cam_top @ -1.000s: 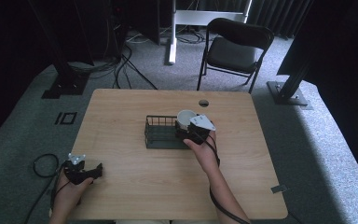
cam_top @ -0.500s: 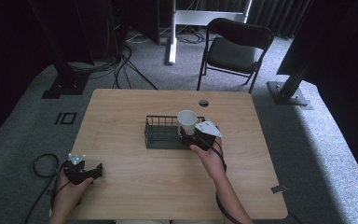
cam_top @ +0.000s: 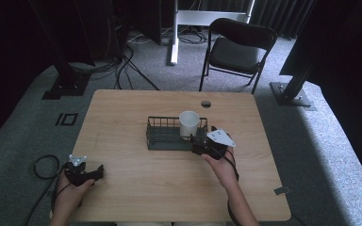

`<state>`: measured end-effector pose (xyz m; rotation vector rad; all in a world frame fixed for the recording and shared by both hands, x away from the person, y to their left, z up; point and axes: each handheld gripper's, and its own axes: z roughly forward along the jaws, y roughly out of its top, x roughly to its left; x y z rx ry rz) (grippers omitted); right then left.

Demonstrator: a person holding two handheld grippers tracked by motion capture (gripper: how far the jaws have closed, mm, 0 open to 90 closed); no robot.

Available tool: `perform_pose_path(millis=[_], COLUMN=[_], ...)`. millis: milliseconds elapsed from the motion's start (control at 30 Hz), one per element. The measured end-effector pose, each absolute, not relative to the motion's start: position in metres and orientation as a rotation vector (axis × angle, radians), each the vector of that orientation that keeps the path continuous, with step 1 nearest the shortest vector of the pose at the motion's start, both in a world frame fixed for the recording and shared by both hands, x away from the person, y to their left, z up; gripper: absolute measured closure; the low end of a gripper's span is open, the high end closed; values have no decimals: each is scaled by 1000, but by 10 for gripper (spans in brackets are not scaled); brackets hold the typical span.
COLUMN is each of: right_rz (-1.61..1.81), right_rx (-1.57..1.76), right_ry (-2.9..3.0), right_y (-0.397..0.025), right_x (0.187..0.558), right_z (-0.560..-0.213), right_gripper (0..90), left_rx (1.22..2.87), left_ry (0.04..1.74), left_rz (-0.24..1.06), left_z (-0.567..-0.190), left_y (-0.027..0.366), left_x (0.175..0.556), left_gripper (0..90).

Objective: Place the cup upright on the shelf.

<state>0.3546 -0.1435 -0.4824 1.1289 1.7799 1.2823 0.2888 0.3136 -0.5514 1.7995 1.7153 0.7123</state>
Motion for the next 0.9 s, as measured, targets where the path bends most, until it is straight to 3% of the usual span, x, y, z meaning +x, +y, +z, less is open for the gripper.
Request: perform_pose_path(millis=[900], right_rz=[1189], right_rx=[1262], right_ry=[1839], right_y=[-202], right_x=[334], right_z=[-525], right_gripper=[107], left_rx=[1800], left_ry=[1715], left_rz=[712], left_z=[-551], left_y=[314], left_x=[289], left_gripper=[96])
